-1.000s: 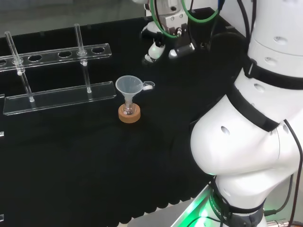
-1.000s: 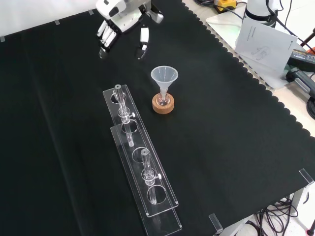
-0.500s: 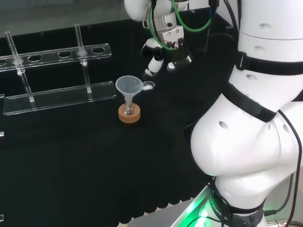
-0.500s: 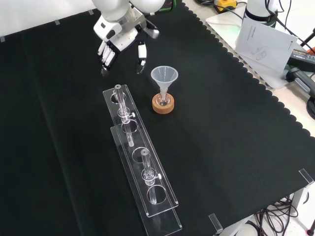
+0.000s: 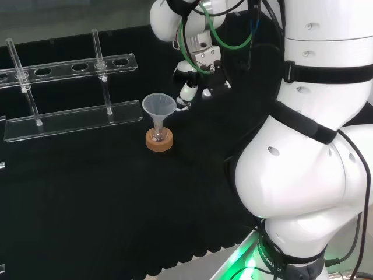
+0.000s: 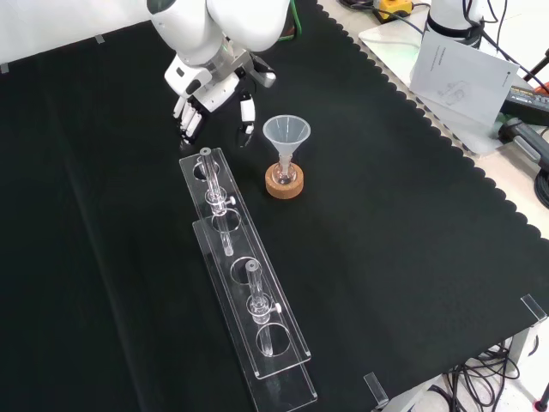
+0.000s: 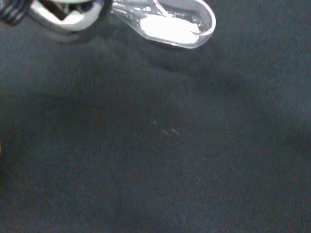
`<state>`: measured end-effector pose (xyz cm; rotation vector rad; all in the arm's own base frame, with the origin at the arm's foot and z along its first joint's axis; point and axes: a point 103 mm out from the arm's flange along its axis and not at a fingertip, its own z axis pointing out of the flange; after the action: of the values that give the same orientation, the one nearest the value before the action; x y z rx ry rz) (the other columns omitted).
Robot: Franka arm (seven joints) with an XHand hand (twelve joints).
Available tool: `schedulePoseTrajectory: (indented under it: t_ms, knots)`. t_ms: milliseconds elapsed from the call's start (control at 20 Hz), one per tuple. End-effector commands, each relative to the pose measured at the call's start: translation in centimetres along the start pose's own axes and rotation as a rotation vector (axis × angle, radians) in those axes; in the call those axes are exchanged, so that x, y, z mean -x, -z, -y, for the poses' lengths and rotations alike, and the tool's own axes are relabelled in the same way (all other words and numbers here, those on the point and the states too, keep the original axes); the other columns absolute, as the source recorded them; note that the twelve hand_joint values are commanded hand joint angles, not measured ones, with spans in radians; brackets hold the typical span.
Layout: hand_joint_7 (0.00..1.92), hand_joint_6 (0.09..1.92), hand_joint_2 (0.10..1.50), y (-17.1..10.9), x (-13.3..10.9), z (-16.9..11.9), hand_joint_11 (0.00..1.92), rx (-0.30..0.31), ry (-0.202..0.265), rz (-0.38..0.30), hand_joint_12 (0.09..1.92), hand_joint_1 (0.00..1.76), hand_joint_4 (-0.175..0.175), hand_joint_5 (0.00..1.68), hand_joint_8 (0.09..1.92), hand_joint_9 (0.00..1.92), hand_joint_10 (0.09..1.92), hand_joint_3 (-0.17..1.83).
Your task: Pick up the weighing funnel.
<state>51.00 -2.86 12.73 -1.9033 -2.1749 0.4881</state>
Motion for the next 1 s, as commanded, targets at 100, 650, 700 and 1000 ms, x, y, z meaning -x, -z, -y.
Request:
schedulePoseTrajectory:
  t_ms: [100,650,700,1000]
  knots:
    - [0.43,0.12,0.62,-1.6,-0.1,-1.0,0.46,-0.019,-0.011,0.0,1.31,0.85,-0.043,0.69,0.69,0.7,0.54,0.49]
    - [0.47,0.49,0.61,-3.5,-0.3,-2.2,0.47,-0.015,-0.026,0.011,1.3,0.85,-0.033,0.63,0.68,0.73,0.51,0.53]
    - [0.48,0.55,0.61,-3.6,-0.3,-2.4,0.48,-0.014,-0.028,0.011,1.3,0.86,-0.031,0.62,0.68,0.73,0.51,0.53]
    - [0.5,0.65,0.63,-4.0,-0.3,-3.2,0.49,-0.008,-0.041,0.017,1.3,0.89,-0.021,0.7,0.69,0.76,0.52,0.55]
